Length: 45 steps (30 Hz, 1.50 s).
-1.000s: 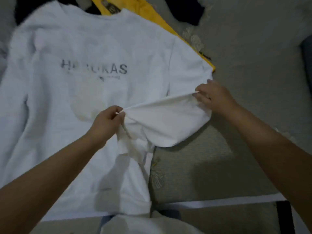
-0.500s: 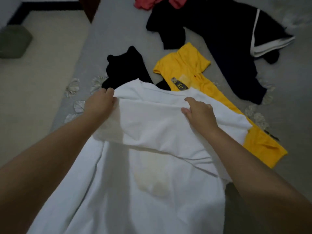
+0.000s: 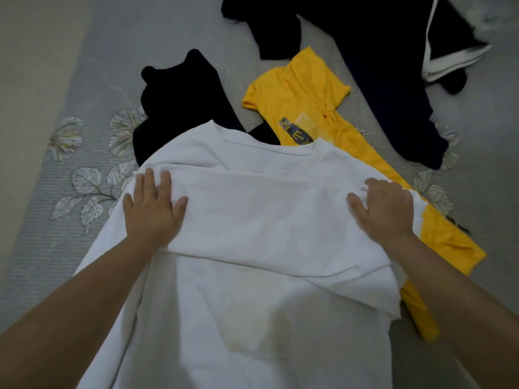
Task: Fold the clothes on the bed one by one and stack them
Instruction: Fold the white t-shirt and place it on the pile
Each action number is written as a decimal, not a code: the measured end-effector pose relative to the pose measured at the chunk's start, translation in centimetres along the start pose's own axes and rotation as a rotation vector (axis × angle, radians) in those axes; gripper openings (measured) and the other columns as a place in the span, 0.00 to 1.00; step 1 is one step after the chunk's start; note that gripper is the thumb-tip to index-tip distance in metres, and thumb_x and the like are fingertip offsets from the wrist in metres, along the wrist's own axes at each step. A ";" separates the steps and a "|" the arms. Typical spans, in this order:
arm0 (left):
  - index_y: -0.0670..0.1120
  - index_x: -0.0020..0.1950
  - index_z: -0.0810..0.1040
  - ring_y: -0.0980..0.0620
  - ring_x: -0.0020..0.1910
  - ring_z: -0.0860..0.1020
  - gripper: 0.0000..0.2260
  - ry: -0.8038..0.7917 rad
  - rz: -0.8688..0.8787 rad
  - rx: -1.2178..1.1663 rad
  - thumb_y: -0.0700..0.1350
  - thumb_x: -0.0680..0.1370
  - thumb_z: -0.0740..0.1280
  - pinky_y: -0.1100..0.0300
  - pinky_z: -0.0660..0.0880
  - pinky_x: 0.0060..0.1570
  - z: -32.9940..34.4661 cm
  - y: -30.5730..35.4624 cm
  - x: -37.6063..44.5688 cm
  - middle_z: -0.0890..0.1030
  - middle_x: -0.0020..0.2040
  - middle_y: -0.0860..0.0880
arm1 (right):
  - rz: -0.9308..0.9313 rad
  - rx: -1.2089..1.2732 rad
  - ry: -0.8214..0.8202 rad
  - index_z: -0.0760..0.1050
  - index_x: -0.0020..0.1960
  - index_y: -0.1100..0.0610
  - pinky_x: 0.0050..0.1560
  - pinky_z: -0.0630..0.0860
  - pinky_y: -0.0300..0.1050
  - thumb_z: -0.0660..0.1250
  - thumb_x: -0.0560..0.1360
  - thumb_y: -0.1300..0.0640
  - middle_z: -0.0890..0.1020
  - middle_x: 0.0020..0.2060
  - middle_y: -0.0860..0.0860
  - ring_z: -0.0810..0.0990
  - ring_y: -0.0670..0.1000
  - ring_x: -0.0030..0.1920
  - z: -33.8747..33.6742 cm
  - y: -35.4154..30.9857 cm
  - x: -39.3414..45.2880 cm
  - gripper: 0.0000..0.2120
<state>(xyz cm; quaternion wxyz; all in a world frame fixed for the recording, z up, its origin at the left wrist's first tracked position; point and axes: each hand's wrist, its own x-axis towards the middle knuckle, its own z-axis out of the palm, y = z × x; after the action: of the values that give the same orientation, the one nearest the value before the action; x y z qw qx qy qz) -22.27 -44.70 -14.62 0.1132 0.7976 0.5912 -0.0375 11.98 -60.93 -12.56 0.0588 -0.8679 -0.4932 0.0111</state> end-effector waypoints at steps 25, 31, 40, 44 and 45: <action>0.43 0.75 0.53 0.35 0.68 0.62 0.28 0.057 -0.737 -0.213 0.51 0.78 0.58 0.40 0.58 0.66 0.7 -13.3 -24.2 0.63 0.70 0.35 | -0.457 -0.104 -0.416 0.77 0.58 0.56 0.48 0.71 0.69 0.36 0.79 0.41 0.79 0.58 0.59 0.78 0.63 0.57 1.2 -11.2 -16.5 0.34; 0.42 0.74 0.54 0.36 0.62 0.68 0.29 0.073 -0.628 -0.253 0.49 0.77 0.62 0.44 0.63 0.62 1.9 -18.0 -27.9 0.70 0.64 0.33 | -0.545 -0.147 -0.457 0.77 0.59 0.60 0.46 0.73 0.68 0.37 0.79 0.40 0.78 0.57 0.63 0.76 0.67 0.56 0.8 -13.5 -18.6 0.36; 0.51 0.75 0.50 0.37 0.49 0.77 0.28 0.312 -0.507 -0.532 0.49 0.79 0.60 0.53 0.68 0.44 -4.3 -25.3 -17.4 0.79 0.49 0.34 | -0.551 -0.045 -0.281 0.75 0.59 0.66 0.47 0.73 0.67 0.40 0.80 0.42 0.77 0.56 0.67 0.76 0.70 0.55 0.9 -26.8 -17.4 0.35; 0.52 0.75 0.42 0.38 0.59 0.72 0.38 0.012 -0.438 -0.580 0.57 0.75 0.63 0.49 0.69 0.57 -2.2 -30.2 -16.5 0.73 0.62 0.36 | -0.523 0.007 -0.342 0.72 0.64 0.64 0.53 0.70 0.68 0.43 0.78 0.39 0.73 0.62 0.66 0.72 0.69 0.61 2.5 -34.7 -17.4 0.34; 0.52 0.75 0.41 0.38 0.63 0.70 0.41 -0.093 -0.441 -0.618 0.61 0.72 0.62 0.48 0.68 0.60 -1.1 -30.7 -17.6 0.70 0.66 0.37 | -0.493 0.009 -0.360 0.68 0.67 0.61 0.59 0.65 0.68 0.43 0.75 0.38 0.69 0.67 0.63 0.67 0.67 0.66 2.9 -36.2 -17.7 0.35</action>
<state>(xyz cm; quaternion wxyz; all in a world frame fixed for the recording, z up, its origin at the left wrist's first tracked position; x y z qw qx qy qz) -56.82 -52.43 -14.37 0.3643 0.5771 0.7262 0.0830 -28.23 -57.51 -12.03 -0.0246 -0.7056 -0.6916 0.1525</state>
